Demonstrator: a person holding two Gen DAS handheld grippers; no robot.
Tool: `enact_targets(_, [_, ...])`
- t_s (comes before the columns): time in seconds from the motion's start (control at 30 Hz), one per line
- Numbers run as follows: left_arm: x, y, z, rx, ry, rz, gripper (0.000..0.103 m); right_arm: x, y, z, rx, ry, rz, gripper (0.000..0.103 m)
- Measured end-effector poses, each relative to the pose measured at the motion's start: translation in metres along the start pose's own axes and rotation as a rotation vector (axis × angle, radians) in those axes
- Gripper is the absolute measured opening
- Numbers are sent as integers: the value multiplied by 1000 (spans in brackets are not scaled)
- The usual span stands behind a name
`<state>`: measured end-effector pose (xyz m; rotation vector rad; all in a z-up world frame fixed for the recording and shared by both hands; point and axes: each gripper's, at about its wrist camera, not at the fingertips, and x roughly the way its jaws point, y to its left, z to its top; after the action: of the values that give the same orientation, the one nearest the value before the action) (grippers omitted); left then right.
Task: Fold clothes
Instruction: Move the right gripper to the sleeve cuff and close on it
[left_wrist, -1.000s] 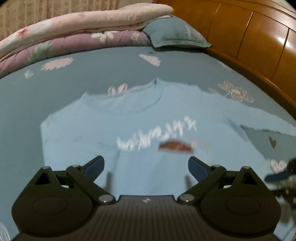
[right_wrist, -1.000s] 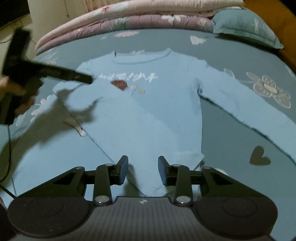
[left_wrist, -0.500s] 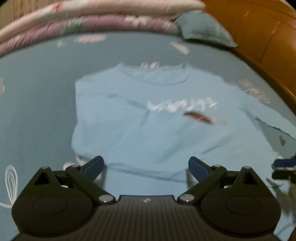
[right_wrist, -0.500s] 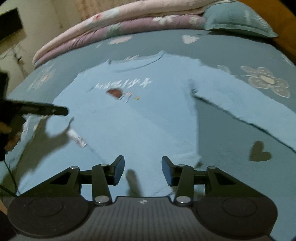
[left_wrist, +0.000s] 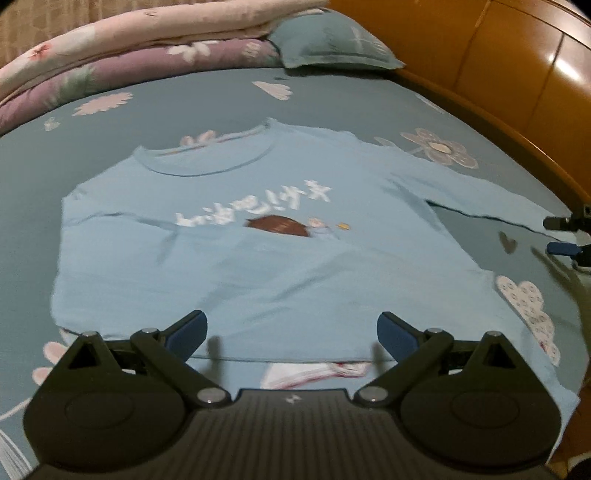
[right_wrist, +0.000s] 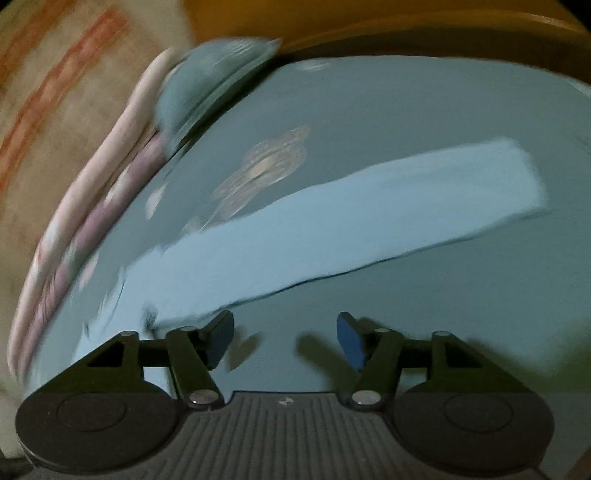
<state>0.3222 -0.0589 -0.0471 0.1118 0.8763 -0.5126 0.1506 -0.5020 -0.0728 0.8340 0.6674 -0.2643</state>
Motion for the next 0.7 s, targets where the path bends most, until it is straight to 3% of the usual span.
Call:
enact_targets(0.2, [1, -23, 5, 47, 20, -52, 98, -14, -63, 7, 257, -96, 55, 68])
enact_targets(0.4, [-1, -51, 11, 119, 22, -101, 98, -11, -97, 11, 447, -193, 110, 67])
enact_targets(0.7, [-1, -60, 17, 156, 33, -89, 98, -10, -105, 15, 515, -337, 69, 67])
